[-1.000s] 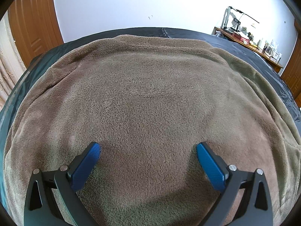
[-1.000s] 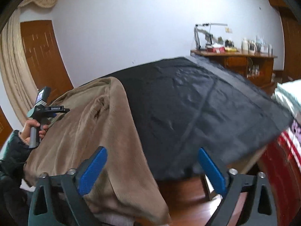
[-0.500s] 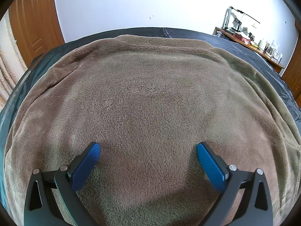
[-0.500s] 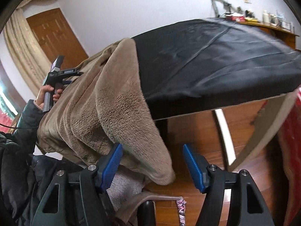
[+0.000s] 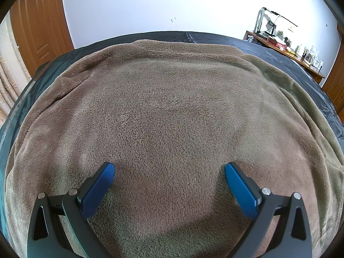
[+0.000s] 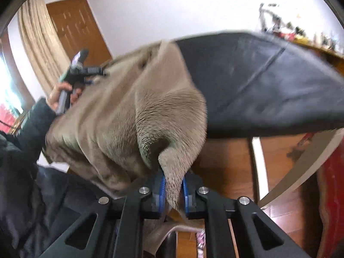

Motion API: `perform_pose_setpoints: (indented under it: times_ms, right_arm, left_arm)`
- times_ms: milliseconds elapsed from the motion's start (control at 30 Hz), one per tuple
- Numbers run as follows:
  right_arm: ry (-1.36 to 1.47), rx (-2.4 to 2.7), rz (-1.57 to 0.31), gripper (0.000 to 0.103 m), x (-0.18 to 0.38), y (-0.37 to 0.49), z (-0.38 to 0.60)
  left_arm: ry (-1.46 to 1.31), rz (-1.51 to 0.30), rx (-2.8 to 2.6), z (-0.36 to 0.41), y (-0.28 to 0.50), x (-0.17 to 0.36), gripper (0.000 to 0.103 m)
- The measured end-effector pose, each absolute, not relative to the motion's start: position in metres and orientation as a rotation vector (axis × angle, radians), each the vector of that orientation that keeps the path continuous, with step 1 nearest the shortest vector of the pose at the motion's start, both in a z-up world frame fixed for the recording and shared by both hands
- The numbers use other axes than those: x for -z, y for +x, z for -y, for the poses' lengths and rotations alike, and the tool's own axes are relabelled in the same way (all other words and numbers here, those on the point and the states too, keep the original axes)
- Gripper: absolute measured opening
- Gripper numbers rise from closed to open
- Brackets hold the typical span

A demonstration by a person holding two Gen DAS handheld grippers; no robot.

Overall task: Fold towel
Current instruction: 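Lift the held blanket edge with the right gripper and fold it over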

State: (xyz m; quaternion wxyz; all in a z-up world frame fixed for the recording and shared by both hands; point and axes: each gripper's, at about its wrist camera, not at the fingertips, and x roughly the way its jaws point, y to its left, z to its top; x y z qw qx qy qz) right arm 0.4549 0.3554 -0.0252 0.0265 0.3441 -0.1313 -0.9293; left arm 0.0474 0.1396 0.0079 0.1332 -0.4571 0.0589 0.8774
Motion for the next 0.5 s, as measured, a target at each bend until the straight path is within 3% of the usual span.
perform_pose_setpoints:
  times_ms: [233,500]
  right_arm:
    - [0.792,3.228,0.165,0.013,-0.074,0.478,-0.372]
    - [0.834,3.702,-0.092,0.013,-0.107,0.438,-0.400]
  left_arm:
    - [-1.325,-0.170,-2.544,-0.140,0.048,-0.008,0.102]
    - [-1.324,-0.168,-2.542,-0.139,0.049,-0.008,0.102]
